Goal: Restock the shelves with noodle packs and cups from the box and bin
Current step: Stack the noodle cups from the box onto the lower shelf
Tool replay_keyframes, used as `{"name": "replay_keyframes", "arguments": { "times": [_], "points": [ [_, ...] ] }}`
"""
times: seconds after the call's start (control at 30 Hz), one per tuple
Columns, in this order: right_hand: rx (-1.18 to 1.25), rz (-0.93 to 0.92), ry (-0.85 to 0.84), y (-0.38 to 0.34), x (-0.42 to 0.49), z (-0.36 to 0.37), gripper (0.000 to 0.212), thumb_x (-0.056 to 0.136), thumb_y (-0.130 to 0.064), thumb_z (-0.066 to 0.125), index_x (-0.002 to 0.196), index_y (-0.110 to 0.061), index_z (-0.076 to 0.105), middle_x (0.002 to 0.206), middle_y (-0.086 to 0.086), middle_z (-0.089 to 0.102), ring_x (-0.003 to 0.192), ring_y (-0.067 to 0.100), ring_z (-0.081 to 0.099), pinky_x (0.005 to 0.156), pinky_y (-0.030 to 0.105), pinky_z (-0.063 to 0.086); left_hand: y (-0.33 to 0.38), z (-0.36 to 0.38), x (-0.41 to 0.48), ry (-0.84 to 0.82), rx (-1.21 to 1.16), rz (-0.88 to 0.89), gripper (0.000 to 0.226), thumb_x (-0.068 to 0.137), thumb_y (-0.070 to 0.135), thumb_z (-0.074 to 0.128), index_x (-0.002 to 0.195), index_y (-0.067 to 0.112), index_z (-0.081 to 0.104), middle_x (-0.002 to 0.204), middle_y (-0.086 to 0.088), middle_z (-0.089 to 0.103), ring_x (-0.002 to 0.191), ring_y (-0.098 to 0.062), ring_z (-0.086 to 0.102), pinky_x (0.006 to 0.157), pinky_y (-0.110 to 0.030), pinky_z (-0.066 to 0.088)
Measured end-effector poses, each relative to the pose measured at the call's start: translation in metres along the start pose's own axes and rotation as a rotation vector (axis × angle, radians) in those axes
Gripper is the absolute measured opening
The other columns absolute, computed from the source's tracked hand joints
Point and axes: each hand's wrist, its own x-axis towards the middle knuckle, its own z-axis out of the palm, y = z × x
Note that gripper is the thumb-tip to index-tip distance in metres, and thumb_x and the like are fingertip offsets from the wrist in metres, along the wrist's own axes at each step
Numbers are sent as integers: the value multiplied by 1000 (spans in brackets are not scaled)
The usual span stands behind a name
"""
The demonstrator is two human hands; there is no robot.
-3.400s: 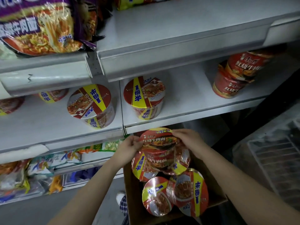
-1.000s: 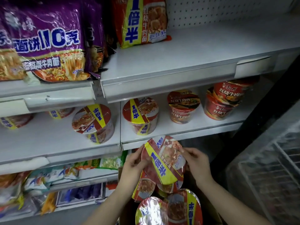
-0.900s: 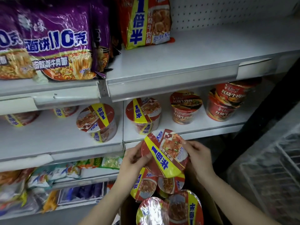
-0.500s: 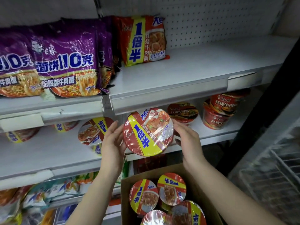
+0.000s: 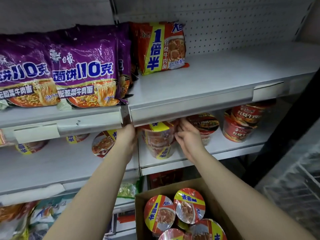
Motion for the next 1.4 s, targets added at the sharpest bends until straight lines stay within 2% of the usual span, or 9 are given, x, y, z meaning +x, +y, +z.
{"name": "replay_keyframes", "arguments": {
  "times": [0.1, 0.2, 0.43, 0.67, 0.87, 1.03, 1.2, 1.3, 1.4],
  "points": [
    [-119, -5, 12, 10, 11, 0, 69, 84, 21, 36, 143, -13, 47, 115, -16, 64, 124, 12, 53, 109, 38, 39, -17, -10, 10, 36, 378, 45, 29, 81, 17, 56, 108, 21, 66, 108, -8, 71, 100, -30, 67, 93, -44, 54],
    [-258, -52, 26, 17, 11, -4, 71, 84, 19, 42, 144, -19, 46, 129, -13, 58, 128, 11, 49, 112, 38, 38, -28, -14, -10, -30, 502, 129, 37, 93, 7, 56, 129, 13, 56, 121, -5, 66, 115, -24, 60, 94, -35, 47],
    [-404, -149, -43, 32, 0, -6, 67, 91, 11, 49, 137, -39, 45, 121, -28, 56, 115, -6, 52, 101, 22, 41, -53, -16, -18, -310, 630, 141, 103, 69, 13, 89, 141, 7, 16, 137, 3, 41, 129, -10, 44, 101, -21, 37],
    [-494, -197, 133, 34, 9, -3, 57, 95, -4, 51, 147, -25, 41, 142, -7, 53, 133, 14, 46, 111, 36, 38, -44, -3, -5, -325, 642, 207, 99, 59, 24, 95, 127, 16, 24, 118, 14, 49, 109, -1, 53, 80, -10, 43],
    [-608, -112, -27, 16, 27, 0, 62, 87, 9, 47, 143, -19, 43, 138, 2, 55, 131, 22, 48, 106, 32, 38, -54, -3, -17, -328, 634, 273, 100, 64, 10, 91, 135, 26, 23, 131, 6, 50, 121, -7, 51, 91, -10, 41],
    [-633, -132, 235, 25, 19, -11, 66, 91, 4, 52, 150, -18, 32, 149, 4, 42, 138, 23, 40, 113, 37, 34, -57, -9, -21, -314, 612, 255, 105, 74, -1, 82, 148, 18, 10, 132, 8, 47, 128, -11, 47, 108, -32, 41],
    [-553, -143, -8, 61, -9, -1, 73, 88, -4, 57, 146, -39, 30, 145, -5, 44, 133, 14, 44, 111, 42, 40, -42, -5, -13, -360, 710, 270, 79, 82, 9, 77, 144, 16, 28, 123, 11, 52, 125, -14, 51, 101, -28, 42],
    [-633, -167, -39, 42, 4, -1, 67, 91, -4, 57, 147, -33, 32, 137, -9, 49, 126, 9, 45, 103, 22, 36, -51, -12, -23, -333, 683, 268, 81, 86, 0, 66, 151, 23, 24, 127, 24, 49, 127, -6, 48, 95, -19, 43],
    [-754, -119, -89, 22, 16, -8, 55, 96, -8, 53, 145, -28, 38, 140, -3, 52, 131, 17, 46, 106, 32, 37, -55, -18, -32, -272, 583, 224, 81, 92, -8, 53, 156, 19, 12, 140, 13, 43, 131, -5, 43, 83, -2, 42]
  ]
}}
